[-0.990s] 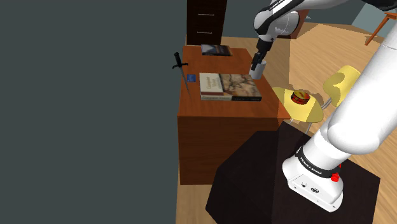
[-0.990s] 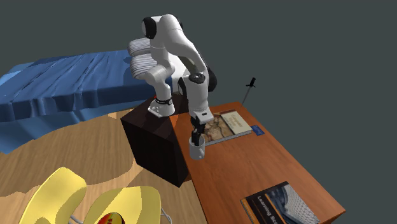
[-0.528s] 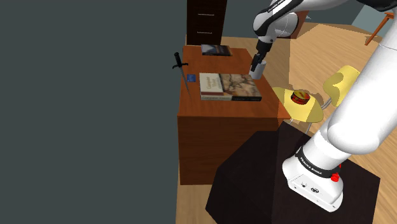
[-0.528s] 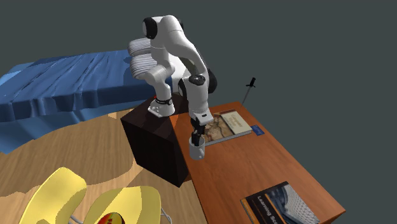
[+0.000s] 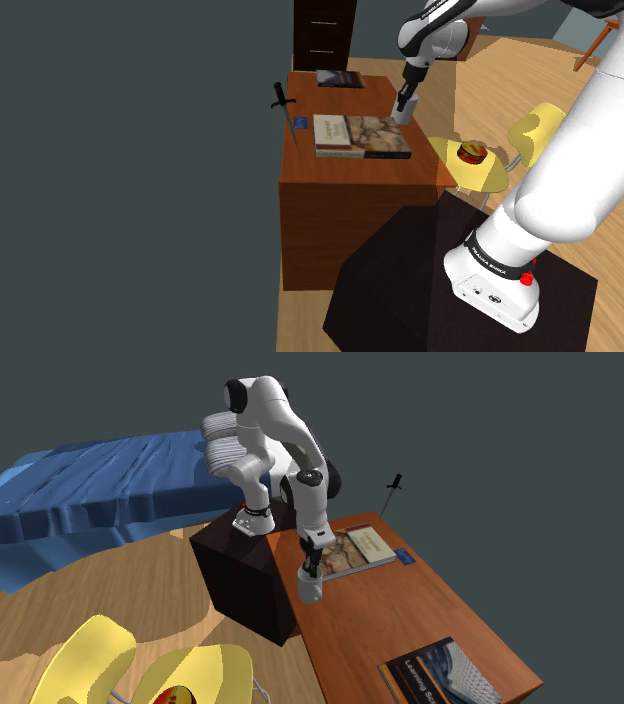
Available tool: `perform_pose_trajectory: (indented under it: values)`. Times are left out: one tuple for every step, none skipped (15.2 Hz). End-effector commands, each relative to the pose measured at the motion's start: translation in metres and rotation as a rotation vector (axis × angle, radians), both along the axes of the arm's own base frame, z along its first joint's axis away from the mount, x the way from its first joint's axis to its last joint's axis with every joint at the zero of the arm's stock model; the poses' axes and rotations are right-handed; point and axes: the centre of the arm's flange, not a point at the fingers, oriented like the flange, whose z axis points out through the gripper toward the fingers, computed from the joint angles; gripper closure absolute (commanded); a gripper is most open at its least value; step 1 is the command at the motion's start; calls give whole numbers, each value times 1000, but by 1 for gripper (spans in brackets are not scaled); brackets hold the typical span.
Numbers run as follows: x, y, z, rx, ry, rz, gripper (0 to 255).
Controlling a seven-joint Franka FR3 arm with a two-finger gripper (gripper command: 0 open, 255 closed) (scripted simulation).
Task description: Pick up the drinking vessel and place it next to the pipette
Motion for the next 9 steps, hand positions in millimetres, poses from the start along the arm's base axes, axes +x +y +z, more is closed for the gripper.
perform_pose_trajectory:
  values:
    - [0,0,0,0,0,0,255]
    - [0,0,0,0,0,0,255]
    - [0,0,0,0,0,0,255]
    - [0,0,5,0,0,0,255]
    - [0,0,11,0,0,0,255]
    - [0,0,16,0,0,0,255]
    - [0,0,21,0,0,0,255]
    - [0,0,26,0,0,0,255]
    - [0,0,32,0,0,0,255]
